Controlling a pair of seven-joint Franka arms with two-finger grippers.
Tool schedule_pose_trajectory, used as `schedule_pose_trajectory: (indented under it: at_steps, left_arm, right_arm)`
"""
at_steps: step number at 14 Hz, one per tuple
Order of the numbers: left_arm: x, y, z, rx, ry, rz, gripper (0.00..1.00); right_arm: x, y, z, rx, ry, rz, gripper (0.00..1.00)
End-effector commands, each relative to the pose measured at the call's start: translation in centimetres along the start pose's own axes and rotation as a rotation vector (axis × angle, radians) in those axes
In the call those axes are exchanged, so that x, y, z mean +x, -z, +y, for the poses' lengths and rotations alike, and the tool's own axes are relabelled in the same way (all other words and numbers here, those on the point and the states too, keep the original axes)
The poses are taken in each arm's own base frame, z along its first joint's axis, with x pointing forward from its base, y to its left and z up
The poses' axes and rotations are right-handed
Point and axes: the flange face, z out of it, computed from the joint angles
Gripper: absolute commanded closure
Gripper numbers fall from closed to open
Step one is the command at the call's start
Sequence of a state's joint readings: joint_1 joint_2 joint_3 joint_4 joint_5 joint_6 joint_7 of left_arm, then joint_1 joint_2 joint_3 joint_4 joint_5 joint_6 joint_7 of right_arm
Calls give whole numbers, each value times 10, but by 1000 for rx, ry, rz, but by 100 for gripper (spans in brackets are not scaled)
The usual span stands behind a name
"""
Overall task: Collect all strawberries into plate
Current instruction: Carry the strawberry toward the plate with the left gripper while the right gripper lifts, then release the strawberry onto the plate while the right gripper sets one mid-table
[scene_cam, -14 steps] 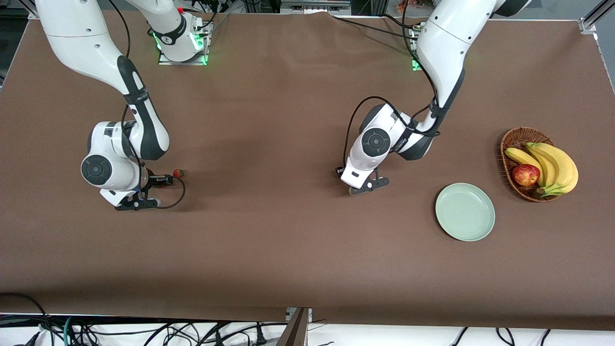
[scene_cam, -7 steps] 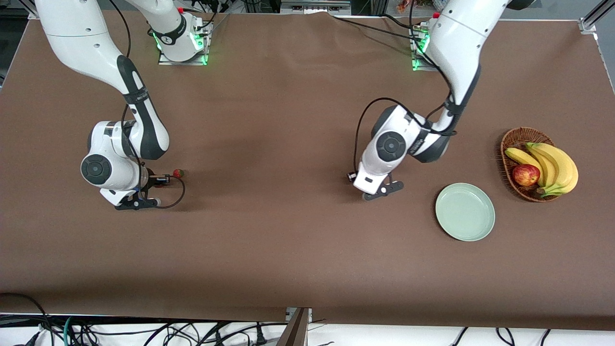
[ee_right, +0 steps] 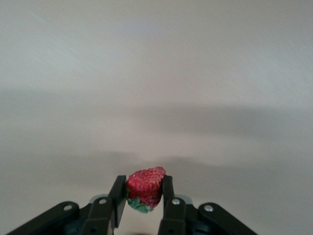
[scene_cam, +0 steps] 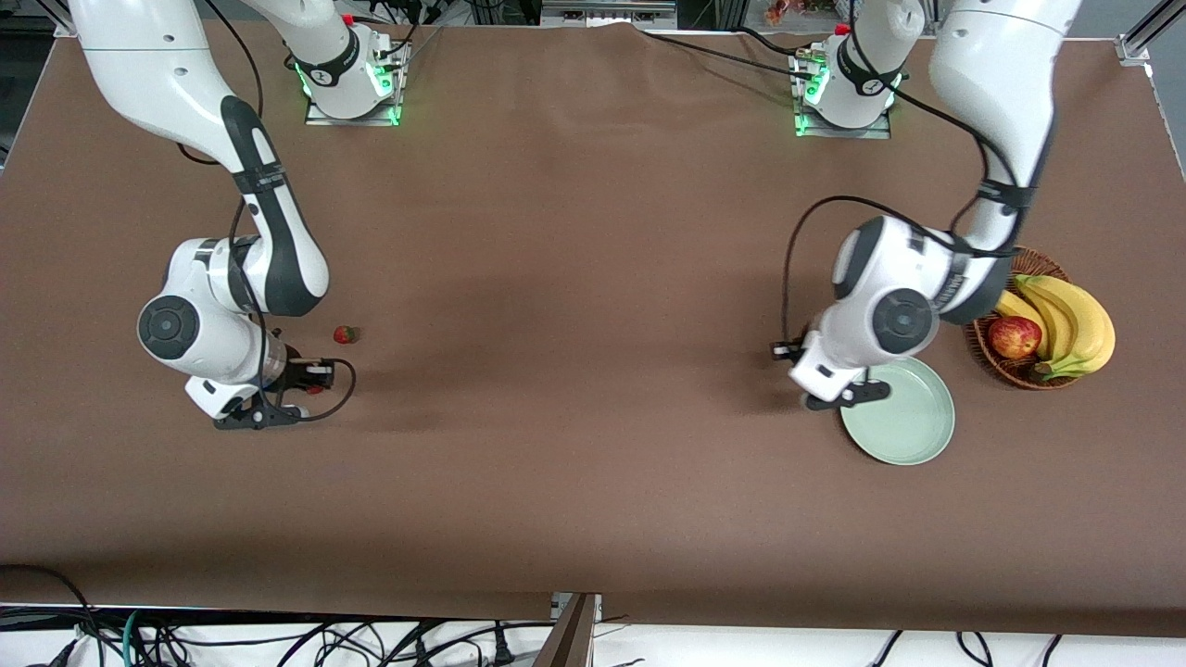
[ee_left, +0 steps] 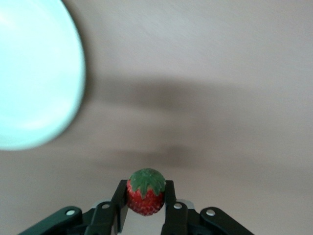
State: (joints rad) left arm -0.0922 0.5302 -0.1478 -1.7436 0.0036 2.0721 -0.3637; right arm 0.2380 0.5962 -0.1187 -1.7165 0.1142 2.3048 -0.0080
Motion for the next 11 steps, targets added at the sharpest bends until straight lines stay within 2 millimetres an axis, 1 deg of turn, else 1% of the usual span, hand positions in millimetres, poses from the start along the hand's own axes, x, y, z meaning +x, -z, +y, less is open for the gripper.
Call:
schedule_pose_trajectory:
  at_steps: [1,2,3,4,5,6,7,8,9,10,11]
  left_arm:
    - [11,3,-47,21,-126,-6,92]
    - [17,0,-64,81,-194,3,92]
    - [23,-6,-83,146,-256,7,92]
    - [27,-9,-99,185,-292,6,92]
    - [29,-17,-104,198,-327,-6,91]
    - [33,-21,-106,195,-358,6,91]
    - [35,-28,-113,188,-378,2,88]
    - [39,-34,-123,183,-405,-4,88]
    - [41,-39,-129,176,-444,-1,88]
    - [45,-45,-134,170,-486,4,88]
    - [45,-47,-136,168,-514,1,85]
  right_arm:
    - [21,-9,-74,36,-86,19,80]
    - [22,-14,-103,36,-134,23,80]
    - [20,-16,-145,40,-169,32,80]
    - [18,-17,-182,48,-212,44,80]
    - [16,-15,-222,61,-256,62,80]
    - [10,-16,-265,76,-294,75,80]
    - [3,-16,-303,95,-326,91,80]
    - [-8,-17,-341,111,-344,101,79]
    - [-18,-14,-375,132,-357,113,79]
    - [-28,-14,-403,151,-373,121,79]
    - [-40,-14,-431,184,-383,136,79]
